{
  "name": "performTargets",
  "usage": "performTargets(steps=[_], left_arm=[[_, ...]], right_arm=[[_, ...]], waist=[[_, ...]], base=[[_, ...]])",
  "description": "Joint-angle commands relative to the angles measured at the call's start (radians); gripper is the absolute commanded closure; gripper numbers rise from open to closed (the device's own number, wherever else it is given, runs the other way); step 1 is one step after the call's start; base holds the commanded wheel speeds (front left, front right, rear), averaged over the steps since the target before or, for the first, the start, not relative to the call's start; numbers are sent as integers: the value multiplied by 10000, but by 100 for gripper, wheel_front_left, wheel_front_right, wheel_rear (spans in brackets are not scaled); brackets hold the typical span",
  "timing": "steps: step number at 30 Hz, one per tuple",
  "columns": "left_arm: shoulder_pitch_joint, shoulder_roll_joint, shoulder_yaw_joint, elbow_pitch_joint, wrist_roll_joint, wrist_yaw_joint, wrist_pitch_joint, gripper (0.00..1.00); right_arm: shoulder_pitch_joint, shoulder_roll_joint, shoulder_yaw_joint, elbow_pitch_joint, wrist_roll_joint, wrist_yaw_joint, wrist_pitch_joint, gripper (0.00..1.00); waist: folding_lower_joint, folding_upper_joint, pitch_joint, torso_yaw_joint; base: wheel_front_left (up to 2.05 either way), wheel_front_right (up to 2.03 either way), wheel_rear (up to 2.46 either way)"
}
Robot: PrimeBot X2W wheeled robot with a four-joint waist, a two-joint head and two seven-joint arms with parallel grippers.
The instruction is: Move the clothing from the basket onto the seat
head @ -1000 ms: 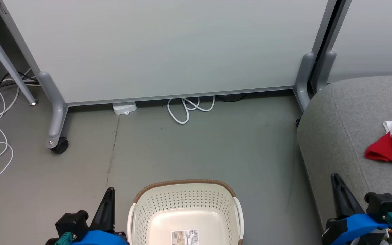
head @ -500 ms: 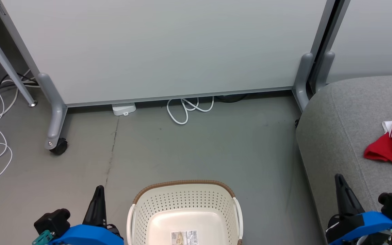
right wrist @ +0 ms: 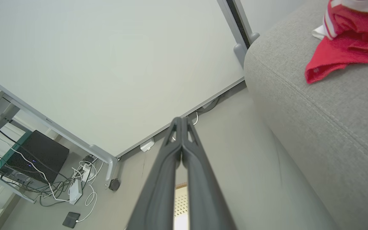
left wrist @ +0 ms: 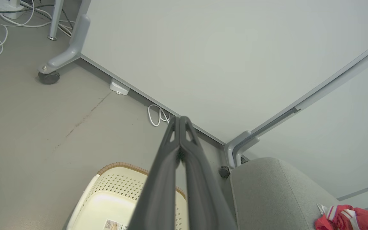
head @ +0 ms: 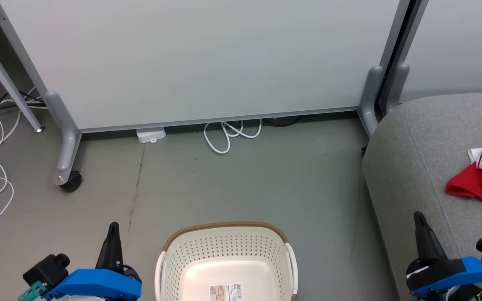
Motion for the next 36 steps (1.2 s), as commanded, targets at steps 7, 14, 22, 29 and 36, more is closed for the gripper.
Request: performTargets(steps=[7,14,22,29,36], left_arm=[[-350,-2,258,-356,-1069,69,293,100],[-382,-24,390,-484,-1777,83,502,100],[-423,-50,554,-641,-2656,99,757,100],[-459,-70,685,-772,-3376,117,962,100],[-474,-88,816,-892,-4045,136,1152,100]], right_arm=[[-335,-46,11,-187,1294,1,230,100],[-379,-48,14,-203,2135,1,378,100],[-434,-51,16,-219,3164,1,569,100],[-473,-53,18,-233,4014,1,717,100],[-522,-56,20,-245,4790,1,863,100]], waist=[[0,0,-11,-23],[0,0,-21,-42],[0,0,-33,-68],[0,0,-44,-90],[0,0,-55,-112]], base=[[0,0,0],[0,0,0],[0,0,0],[0,0,0],[0,0,0]])
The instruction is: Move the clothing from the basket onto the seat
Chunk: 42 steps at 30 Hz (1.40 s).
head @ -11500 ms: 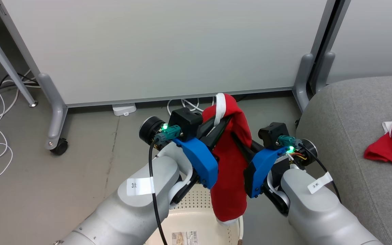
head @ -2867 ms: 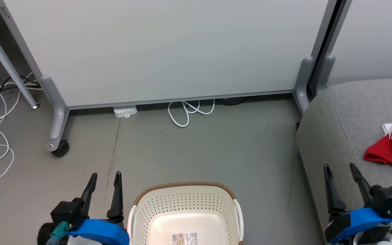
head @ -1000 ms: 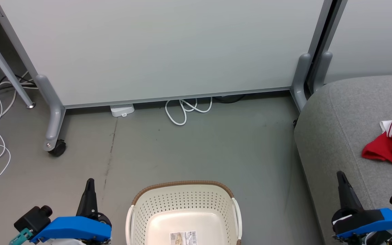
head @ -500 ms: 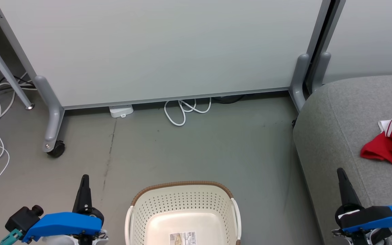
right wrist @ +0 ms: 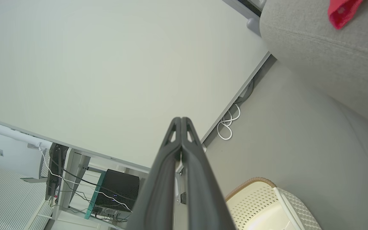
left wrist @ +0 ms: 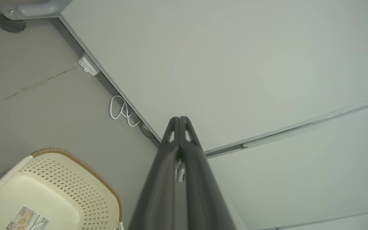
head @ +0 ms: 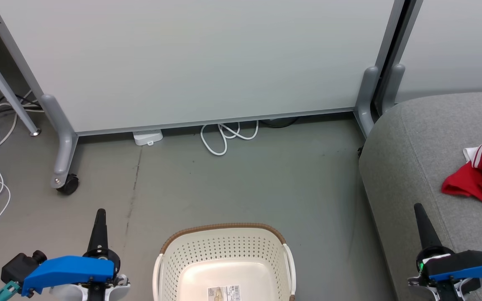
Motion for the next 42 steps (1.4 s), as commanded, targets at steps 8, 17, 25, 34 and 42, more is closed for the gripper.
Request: performTargets(steps=[8,17,25,34,42], left_arm=[[-235,5,203,-258,-817,44,232,100],[-270,-17,358,-388,-1557,48,450,100],[-298,-39,462,-490,-2175,67,626,100],[-323,-63,584,-609,-2826,85,818,100],[-326,-76,694,-700,-3362,104,979,100]], right_arm=[[-279,-54,6,-132,952,3,179,100],[-328,-57,8,-147,1837,3,336,100],[-359,-59,10,-153,2555,3,467,100],[-414,-61,10,-162,3317,3,617,100],[-450,-63,12,-171,3953,4,730,100]], waist=[[-1,0,-12,-24],[-1,0,-27,-53],[-1,0,-39,-79],[-1,0,-53,-107],[-1,0,-66,-133]], base=[[0,0,0],[0,0,0],[0,0,0],[0,0,0],[0,0,0]])
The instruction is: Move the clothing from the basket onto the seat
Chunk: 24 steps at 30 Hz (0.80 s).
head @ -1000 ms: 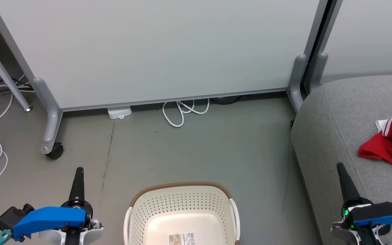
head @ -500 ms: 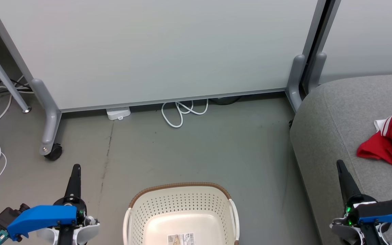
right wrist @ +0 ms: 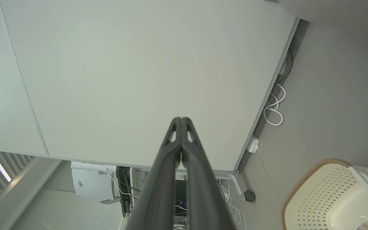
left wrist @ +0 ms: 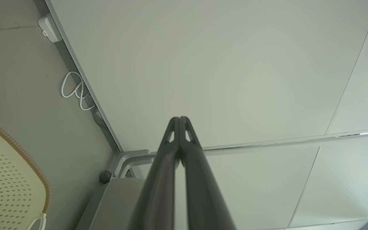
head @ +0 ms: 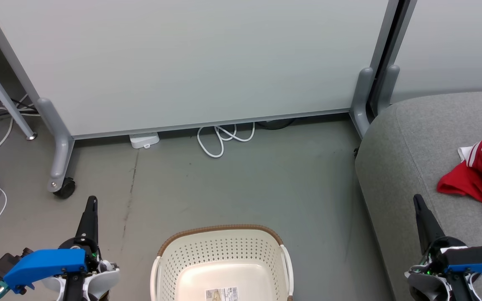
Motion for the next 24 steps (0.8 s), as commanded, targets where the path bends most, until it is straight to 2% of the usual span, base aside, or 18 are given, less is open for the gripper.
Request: performTargets(steps=[1,18,24], left_arm=[[-131,1,92,-90,-157,31,64,100],[-174,-37,258,-255,-1143,51,346,100],[-175,-36,263,-254,-1142,53,357,100]], right_arm=[[-211,-55,9,-76,210,4,60,100],[-236,-57,11,-80,1358,4,269,100],[-238,-57,11,-80,1356,4,277,100]], waist=[[-1,0,-2,-4],[-1,0,-27,-55],[-1,0,-28,-57]], base=[[0,0,0],[0,0,0],[0,0,0]])
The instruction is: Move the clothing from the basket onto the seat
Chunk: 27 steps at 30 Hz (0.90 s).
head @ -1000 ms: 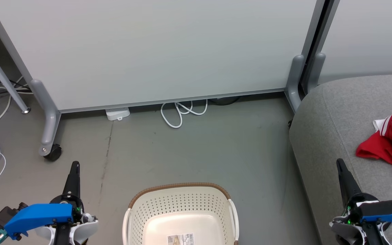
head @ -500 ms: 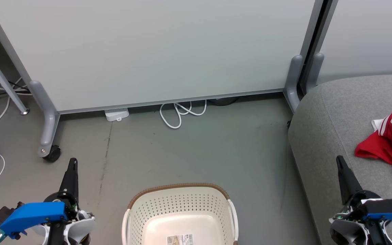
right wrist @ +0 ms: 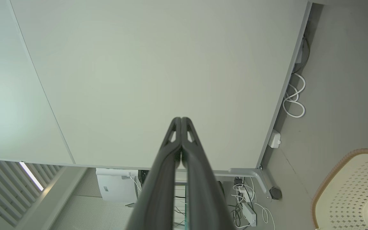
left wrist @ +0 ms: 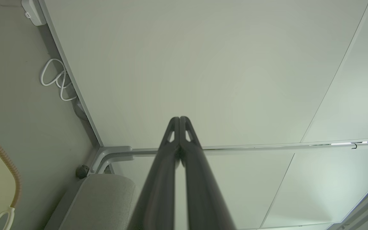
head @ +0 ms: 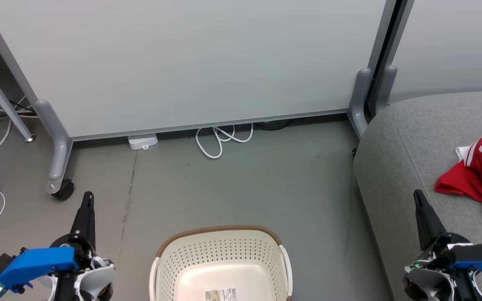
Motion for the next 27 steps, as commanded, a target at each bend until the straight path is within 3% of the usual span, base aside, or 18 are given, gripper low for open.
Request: performTargets(steps=[1,27], left_arm=[[-123,-13,36,-37,-19,26,41,100],[-122,-13,35,-37,-18,26,41,100]], right_arm=[[-119,-52,9,-38,19,4,53,100],[-119,-52,9,-37,19,4,51,100]], waist=[[0,0,0,0],[0,0,0,0]], base=[[0,0,0],[0,0,0]])
